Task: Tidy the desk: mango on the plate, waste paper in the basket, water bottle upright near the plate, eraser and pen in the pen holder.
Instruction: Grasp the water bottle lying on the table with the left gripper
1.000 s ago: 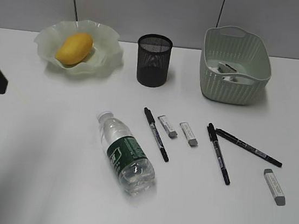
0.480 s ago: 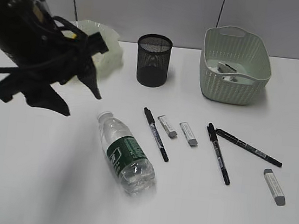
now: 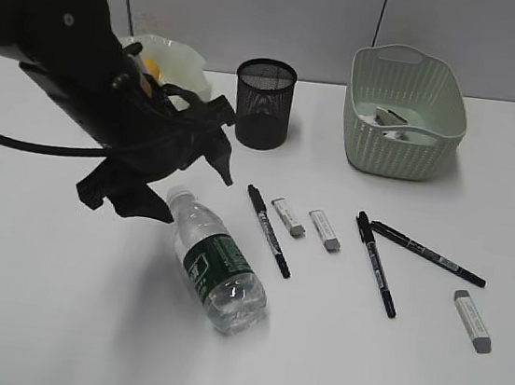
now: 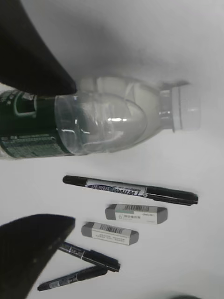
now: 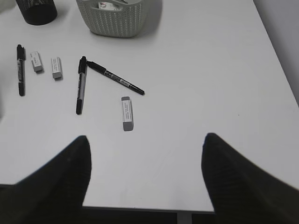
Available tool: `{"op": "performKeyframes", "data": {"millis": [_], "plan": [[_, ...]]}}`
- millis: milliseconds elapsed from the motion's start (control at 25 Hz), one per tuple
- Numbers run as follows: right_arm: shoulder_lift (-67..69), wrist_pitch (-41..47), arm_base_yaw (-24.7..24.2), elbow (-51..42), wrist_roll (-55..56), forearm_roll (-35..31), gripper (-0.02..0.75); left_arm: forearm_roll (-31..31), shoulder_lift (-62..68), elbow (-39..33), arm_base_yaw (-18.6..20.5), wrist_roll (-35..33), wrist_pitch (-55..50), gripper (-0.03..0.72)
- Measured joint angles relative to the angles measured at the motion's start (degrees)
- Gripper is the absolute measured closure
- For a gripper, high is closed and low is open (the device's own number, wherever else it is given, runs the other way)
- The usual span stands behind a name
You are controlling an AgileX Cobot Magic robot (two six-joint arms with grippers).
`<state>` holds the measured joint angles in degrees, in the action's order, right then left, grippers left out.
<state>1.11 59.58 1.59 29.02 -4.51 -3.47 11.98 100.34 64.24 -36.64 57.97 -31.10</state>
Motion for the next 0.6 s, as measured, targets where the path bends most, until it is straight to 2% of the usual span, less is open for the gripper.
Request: {"op": "performKeyframes", "data": {"millis": [600], "plan": [[0.00, 0.00, 0.00, 0.00, 2.04, 0.69, 0.158, -1.09, 5.82, 0.32, 1.59, -0.11, -0.33, 0.087]]}}
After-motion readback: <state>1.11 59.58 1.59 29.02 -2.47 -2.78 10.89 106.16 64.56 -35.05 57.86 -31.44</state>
